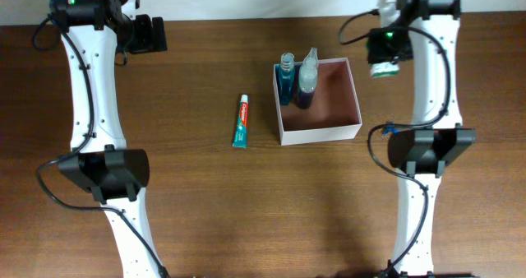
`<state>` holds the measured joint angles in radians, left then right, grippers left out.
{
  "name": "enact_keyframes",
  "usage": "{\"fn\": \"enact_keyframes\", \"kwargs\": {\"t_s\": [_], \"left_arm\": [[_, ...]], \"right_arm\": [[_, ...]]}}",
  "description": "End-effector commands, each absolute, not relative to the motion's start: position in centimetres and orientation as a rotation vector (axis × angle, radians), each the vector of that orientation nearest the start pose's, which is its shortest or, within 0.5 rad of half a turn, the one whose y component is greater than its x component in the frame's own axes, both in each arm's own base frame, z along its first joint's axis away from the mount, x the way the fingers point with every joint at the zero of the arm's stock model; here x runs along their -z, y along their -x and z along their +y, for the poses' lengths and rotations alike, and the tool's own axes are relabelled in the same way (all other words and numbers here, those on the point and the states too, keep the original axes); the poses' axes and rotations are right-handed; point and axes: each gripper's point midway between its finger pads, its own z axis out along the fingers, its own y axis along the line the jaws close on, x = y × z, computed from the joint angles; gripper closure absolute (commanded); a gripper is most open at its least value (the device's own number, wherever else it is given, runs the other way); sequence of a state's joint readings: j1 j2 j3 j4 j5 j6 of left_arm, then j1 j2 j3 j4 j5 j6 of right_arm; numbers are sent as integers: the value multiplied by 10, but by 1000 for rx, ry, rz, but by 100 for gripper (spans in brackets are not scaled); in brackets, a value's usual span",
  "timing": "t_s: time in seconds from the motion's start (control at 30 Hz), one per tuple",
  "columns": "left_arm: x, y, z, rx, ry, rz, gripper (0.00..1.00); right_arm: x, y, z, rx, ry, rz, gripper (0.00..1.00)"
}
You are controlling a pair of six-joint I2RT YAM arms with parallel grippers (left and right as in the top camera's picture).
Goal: Pack container
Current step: 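Carry the soap box left and lower it into the box, then open the right gripper and withdraw it to the right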
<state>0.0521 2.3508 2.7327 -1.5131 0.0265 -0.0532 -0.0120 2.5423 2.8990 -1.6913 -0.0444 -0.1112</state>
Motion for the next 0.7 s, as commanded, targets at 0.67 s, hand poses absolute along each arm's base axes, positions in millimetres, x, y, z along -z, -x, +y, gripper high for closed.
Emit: {"fn": "enact_keyframes", "kwargs": {"t_s": [0.67], "left_arm": [[-224, -516, 22, 49, 147, 2699, 1]], "right_arm": [[-187, -488, 92, -131, 253, 2869, 45]]}}
